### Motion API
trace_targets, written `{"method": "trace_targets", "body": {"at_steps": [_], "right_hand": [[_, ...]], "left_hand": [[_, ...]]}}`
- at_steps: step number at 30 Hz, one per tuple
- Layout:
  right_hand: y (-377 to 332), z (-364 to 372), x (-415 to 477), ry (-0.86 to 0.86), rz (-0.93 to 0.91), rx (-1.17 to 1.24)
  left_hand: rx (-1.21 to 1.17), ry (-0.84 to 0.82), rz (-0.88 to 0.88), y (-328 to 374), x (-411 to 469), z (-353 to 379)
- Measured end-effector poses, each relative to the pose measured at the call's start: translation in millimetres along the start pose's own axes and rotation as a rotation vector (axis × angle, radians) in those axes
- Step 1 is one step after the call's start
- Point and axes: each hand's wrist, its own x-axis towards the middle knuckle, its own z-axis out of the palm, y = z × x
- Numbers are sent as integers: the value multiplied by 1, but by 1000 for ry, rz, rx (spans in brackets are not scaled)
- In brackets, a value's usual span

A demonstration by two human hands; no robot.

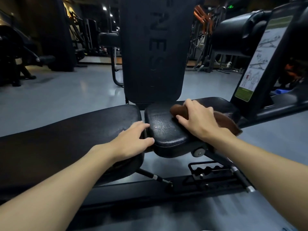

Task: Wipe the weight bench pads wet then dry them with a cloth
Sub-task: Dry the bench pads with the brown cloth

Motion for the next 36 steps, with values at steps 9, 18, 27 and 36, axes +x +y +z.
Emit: {"method": "trace_targets", "body": {"at_steps": [9,18,27,36], "right_hand": [[-147,-3,32,34,58,362],[-165,49,-7,-491,-16,-80],[-196,27,-68,-329,-73,-250],[-197,56,-28,-394,-36,-103]], "left_hand": [[244,-77,-114,-103,-20,-52],[248,-151,78,-144,-9,-64],[150,-310,146,-156,-3,-80],[228,-363,-35,-189,1,-91]]}}
